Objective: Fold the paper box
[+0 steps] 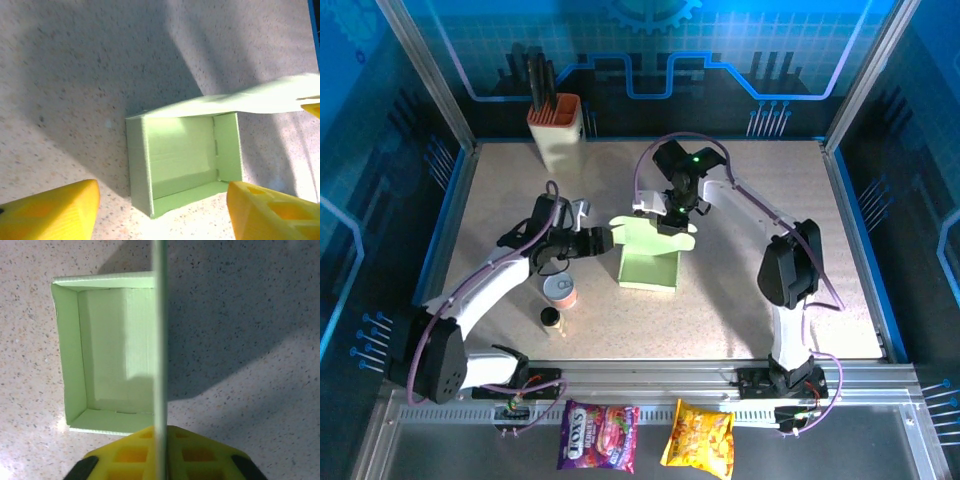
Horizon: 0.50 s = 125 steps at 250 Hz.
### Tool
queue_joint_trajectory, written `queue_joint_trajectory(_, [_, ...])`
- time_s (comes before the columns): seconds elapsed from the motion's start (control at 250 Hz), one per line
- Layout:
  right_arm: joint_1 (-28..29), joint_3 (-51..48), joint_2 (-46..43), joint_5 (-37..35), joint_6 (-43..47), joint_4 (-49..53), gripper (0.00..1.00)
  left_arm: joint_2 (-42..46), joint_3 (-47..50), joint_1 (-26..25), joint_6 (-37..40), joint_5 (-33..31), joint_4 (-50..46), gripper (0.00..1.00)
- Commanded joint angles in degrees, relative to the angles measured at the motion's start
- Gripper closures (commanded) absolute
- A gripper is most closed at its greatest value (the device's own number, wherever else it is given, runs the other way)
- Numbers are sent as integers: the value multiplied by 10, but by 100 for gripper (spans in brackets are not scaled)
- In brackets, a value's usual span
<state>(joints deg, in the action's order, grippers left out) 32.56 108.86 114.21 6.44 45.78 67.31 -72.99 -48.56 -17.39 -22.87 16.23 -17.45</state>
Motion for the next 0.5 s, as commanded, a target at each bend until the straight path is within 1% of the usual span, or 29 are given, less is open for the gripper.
queue_joint_trajectory(0.0, [2, 32, 29, -11, 39, 32, 77, 17, 10, 8, 46, -12, 9, 26])
queue_joint_trajectory(0.12, [1, 44, 32, 6, 29, 29, 69, 23, 5, 8, 83, -6, 22, 28])
queue_joint_trajectory(0.244, [-10, 23, -10, 42, -2, -10, 59, 38, 20, 8, 109, 6, 67, 28])
queue_joint_trajectory(0.316, [-20, -9, -50, 73, -26, -49, 54, 40, 26, 8, 126, 11, 90, 29])
queue_joint_trajectory(0.384, [-33, -51, -94, 101, -56, -92, 50, 36, 28, 8, 156, 23, 105, 31])
queue_joint_trajectory(0.495, [-59, -141, -166, 127, -129, -181, 44, 35, 34, 8, 178, 10, 128, 35])
